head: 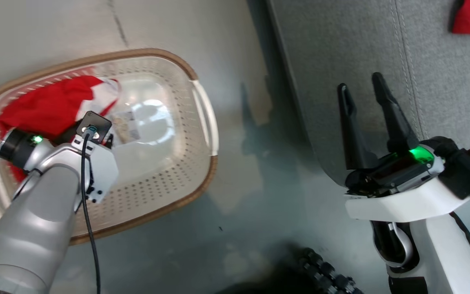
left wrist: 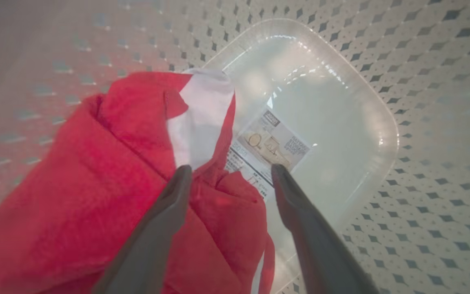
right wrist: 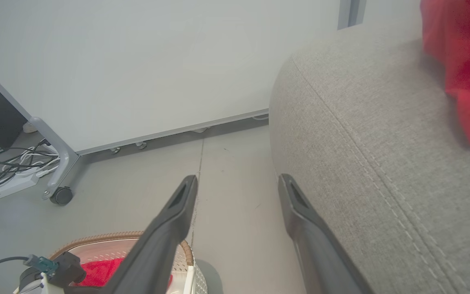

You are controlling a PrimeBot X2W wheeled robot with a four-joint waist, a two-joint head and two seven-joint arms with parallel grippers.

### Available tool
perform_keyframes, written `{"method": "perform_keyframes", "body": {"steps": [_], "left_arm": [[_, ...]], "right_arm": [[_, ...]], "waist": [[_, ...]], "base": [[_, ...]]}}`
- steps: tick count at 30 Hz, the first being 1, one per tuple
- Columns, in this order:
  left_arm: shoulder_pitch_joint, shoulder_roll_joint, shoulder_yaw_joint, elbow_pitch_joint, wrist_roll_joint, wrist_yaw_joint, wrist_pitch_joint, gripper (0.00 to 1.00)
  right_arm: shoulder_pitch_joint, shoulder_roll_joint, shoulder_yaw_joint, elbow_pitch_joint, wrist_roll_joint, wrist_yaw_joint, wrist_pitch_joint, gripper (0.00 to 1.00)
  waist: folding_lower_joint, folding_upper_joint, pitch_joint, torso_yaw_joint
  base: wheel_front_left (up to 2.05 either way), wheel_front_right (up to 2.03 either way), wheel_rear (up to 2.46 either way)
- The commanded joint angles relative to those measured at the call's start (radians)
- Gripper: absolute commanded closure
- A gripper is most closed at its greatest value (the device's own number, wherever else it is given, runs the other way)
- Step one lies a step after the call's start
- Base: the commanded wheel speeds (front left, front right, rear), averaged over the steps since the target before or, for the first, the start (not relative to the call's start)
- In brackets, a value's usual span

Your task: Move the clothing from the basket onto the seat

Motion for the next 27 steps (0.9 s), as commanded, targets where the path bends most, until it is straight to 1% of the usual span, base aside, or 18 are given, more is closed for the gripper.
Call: {"method": "perform_keyframes", "body": {"steps": [1, 6, 7, 8, 11, 15, 16, 17, 20, 23, 27], "left_arm": [[-0.029, 0.028, -0.018, 0.017, 0.022, 0.005, 0.009, 0.0], [-0.053, 0.077, -0.06, 0.057, 0.061, 0.011, 0.073, 0.0], [-0.057, 0.086, -0.067, 0.061, 0.065, 0.004, 0.094, 0.0], [-0.06, 0.09, -0.071, 0.065, 0.064, -0.005, 0.112, 0.0], [-0.064, 0.105, -0.084, 0.071, 0.075, -0.012, 0.143, 0.0], [-0.061, 0.129, -0.098, 0.082, 0.077, -0.012, 0.198, 0.0], [-0.063, 0.132, -0.103, 0.084, 0.081, -0.011, 0.203, 0.56], [-0.066, 0.135, -0.107, 0.085, 0.083, -0.005, 0.2, 1.0], [-0.073, 0.134, -0.115, 0.086, 0.085, -0.006, 0.206, 1.0], [-0.085, 0.133, -0.116, 0.076, 0.078, -0.001, 0.173, 1.0], [-0.086, 0.097, -0.086, 0.053, 0.03, -0.011, 0.1, 1.0]], "right_arm": [[-0.021, -0.001, 0.01, -0.005, 0.014, 0.0, -0.012, 0.0], [-0.028, -0.001, 0.032, -0.026, 0.051, 0.0, -0.009, 0.0], [-0.029, -0.001, 0.033, -0.027, 0.055, 0.0, -0.01, 0.0], [-0.028, -0.001, 0.035, -0.027, 0.06, 0.0, -0.01, 0.0], [-0.024, -0.001, 0.036, -0.03, 0.066, 0.0, -0.01, 0.0], [-0.019, -0.001, 0.033, -0.03, 0.074, 0.0, -0.01, 0.0], [-0.019, -0.001, 0.032, -0.03, 0.075, 0.0, -0.01, 0.0], [-0.019, -0.001, 0.031, -0.03, 0.076, 0.0, -0.01, 0.0], [-0.023, -0.001, 0.027, -0.028, 0.076, 0.0, -0.01, 0.0], [-0.038, -0.001, 0.031, -0.024, 0.078, 0.0, -0.01, 0.0], [-0.045, -0.001, 0.019, -0.017, 0.057, 0.0, -0.01, 0.0]], "waist": [[0.0, 0.0, 0.067, -0.071], [0.0, 0.0, 0.097, -0.102], [0.0, 0.0, 0.102, -0.107], [0.0, 0.0, 0.103, -0.108], [0.0, 0.0, 0.107, -0.109], [0.0, 0.0, 0.111, -0.11], [0.0, 0.0, 0.112, -0.11], [0.0, 0.0, 0.112, -0.11], [0.0, 0.0, 0.112, -0.11], [0.0, 0.0, 0.109, -0.108], [0.0, 0.0, 0.083, -0.081]], "base": [[0.0, 0.0, 0.0], [0.0, 0.0, 0.0], [0.0, 0.0, 0.0], [0.0, 0.0, 0.0], [0.0, 0.0, 0.0], [0.0, 0.0, 0.0], [0.0, 0.0, 0.0], [0.0, 0.0, 0.0], [0.0, 0.0, 0.0], [0.0, 0.0, 0.0], [0.0, 0.0, 0.0]]}}
